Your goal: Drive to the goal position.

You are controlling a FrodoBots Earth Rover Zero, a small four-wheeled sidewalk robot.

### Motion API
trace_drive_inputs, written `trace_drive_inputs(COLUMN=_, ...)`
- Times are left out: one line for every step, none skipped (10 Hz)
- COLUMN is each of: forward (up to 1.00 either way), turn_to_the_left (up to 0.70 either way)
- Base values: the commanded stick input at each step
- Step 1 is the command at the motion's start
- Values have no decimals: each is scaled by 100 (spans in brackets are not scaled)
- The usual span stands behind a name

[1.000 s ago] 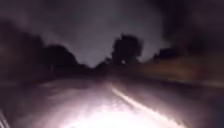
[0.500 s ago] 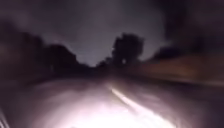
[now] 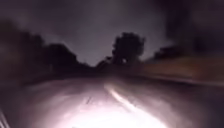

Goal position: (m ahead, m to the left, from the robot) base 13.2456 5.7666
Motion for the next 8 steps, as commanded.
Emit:
trace_drive_inputs(forward=70, turn_to_the_left=0)
trace_drive_inputs(forward=70, turn_to_the_left=0)
trace_drive_inputs(forward=70, turn_to_the_left=0)
trace_drive_inputs(forward=70, turn_to_the_left=0)
trace_drive_inputs(forward=70, turn_to_the_left=0)
trace_drive_inputs(forward=70, turn_to_the_left=1)
trace_drive_inputs(forward=70, turn_to_the_left=33)
trace_drive_inputs(forward=70, turn_to_the_left=18)
